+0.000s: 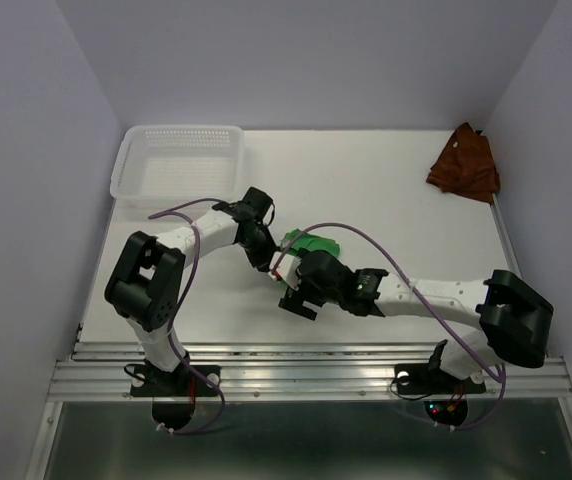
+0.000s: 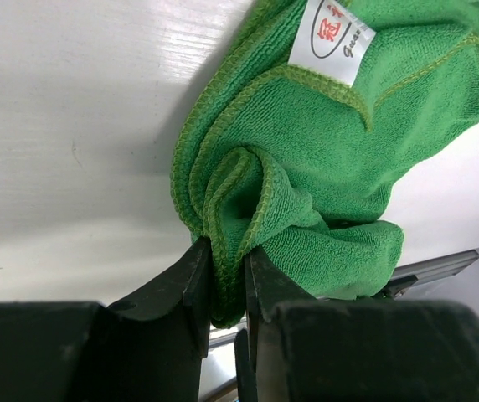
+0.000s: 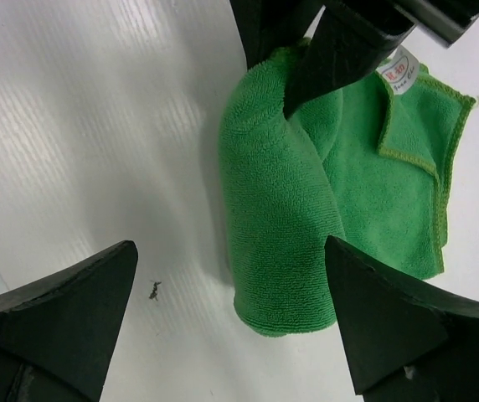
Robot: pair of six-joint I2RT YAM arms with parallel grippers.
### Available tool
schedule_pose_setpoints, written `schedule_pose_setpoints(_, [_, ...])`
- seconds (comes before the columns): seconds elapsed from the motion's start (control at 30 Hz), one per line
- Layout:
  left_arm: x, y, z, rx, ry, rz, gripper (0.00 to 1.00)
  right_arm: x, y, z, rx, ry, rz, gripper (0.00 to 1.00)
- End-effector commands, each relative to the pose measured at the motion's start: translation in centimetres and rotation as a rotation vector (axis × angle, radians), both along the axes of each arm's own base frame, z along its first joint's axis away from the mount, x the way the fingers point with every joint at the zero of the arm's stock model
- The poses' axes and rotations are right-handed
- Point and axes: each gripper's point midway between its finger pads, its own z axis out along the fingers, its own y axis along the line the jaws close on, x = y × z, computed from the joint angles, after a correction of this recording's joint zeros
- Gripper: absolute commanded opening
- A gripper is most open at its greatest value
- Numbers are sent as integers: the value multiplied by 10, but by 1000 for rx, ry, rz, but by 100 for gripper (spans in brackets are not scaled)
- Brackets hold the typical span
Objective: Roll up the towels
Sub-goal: Roll the towel
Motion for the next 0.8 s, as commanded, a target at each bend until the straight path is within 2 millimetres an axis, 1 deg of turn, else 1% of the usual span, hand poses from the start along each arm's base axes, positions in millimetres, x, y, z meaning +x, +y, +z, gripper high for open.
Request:
schedule_pose_setpoints(0.0, [1, 4, 11, 21, 7, 4, 0, 13, 0, 0, -23, -101, -42, 98])
schedule_pose_setpoints(0.13, [0, 5, 13, 16, 8, 15, 0, 13, -1, -7, -34, -95, -38, 96])
schedule_pose_setpoints(0.23, [-1, 4, 15, 7, 7, 21, 0, 9, 3, -12, -38, -92, -21, 93])
schedule_pose_setpoints(0.3, [-2, 5, 15, 7, 11, 28, 0, 11, 0, -19, -64, -91, -29, 89])
schedule_pose_setpoints(0.33, [-3, 4, 15, 0, 12, 27, 0, 11, -1, -21, -70, -93, -31, 89])
schedule_pose_setpoints(0.37, [-3, 4, 15, -3, 14, 27, 0, 8, 0, -25, -80, -89, -20, 88])
schedule_pose_setpoints(0.43, [-2, 4, 17, -12, 10, 31, 0, 9, -1, -31, -97, -92, -19, 86])
schedule_pose_setpoints(0.47, [-2, 4, 17, -10, 8, 36, 0, 10, -1, -33, -99, -96, -25, 82])
schedule_pose_setpoints(0.5, [-2, 4, 17, -16, 8, 40, 0, 12, -2, -34, -98, -96, -42, 71])
schedule_pose_setpoints(0.53, [-1, 4, 19, -23, 2, 48, 0, 11, -2, -38, -108, -89, -41, 64])
schedule_pose_setpoints(0.57, [-1, 4, 20, -28, 0, 53, 0, 10, -3, -41, -108, -82, -47, 44])
schedule_pose_setpoints(0.6, [-2, 4, 20, -31, -1, 54, 0, 12, -4, -40, -105, -89, -62, 38])
schedule_pose_setpoints(0.63, [-2, 4, 22, -37, -3, 63, 0, 12, -6, -39, -101, -94, -70, 33])
schedule_pose_setpoints(0.67, [-1, 4, 23, -45, -7, 65, 0, 16, -3, -35, -74, -111, -85, 31])
schedule_pose_setpoints(0.7, [-1, 4, 24, -50, -10, 68, 0, 15, -6, -37, -65, -105, -107, 22])
schedule_pose_setpoints(0.77, [-2, 5, 25, -53, -15, 73, 0, 18, -6, -31, -32, -119, -142, 13])
